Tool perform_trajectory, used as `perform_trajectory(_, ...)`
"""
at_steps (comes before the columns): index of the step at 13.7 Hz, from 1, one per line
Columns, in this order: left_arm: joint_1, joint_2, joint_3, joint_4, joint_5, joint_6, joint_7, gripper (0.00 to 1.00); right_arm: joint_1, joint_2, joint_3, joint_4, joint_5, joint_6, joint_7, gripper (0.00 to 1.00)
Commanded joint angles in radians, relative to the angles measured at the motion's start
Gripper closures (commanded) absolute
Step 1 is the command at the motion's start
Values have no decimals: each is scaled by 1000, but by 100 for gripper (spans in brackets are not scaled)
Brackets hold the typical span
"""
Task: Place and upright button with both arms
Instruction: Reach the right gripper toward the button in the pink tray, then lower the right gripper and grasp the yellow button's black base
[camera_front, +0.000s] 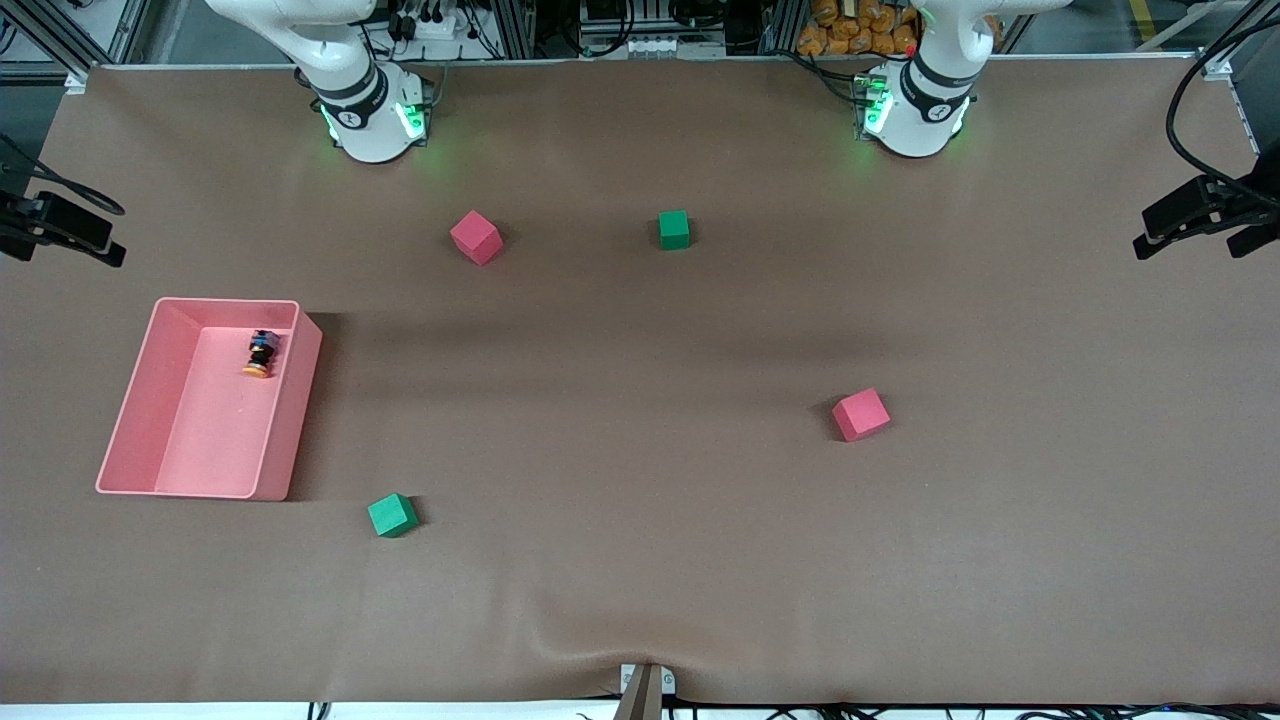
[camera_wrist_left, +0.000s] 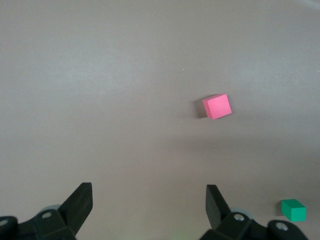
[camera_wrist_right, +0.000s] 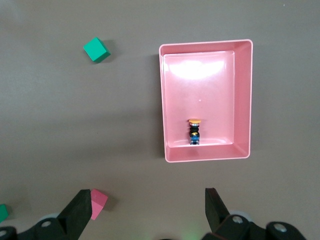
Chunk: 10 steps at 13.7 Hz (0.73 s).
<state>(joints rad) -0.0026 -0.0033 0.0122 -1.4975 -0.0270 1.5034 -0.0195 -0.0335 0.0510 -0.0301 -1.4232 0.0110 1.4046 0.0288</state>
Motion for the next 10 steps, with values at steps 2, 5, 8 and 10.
perform_trajectory(2, 4, -1, 0, 11, 12, -32, 16, 0, -75, -14, 6, -153, -2, 23, -4, 0)
perform_trajectory(5, 6, -1, 5, 10, 12, -34, 16, 0, -123, 13, 4, -337, -40, 187, -6, 0)
perform_trajectory(8, 16, -3, 6, 11, 12, -45, 21, 0, -161, 98, 4, -446, -54, 350, -7, 0)
perform_trajectory(10, 18, -3, 6, 11, 12, -48, 21, 0, -164, 105, 4, -564, -62, 518, -9, 0)
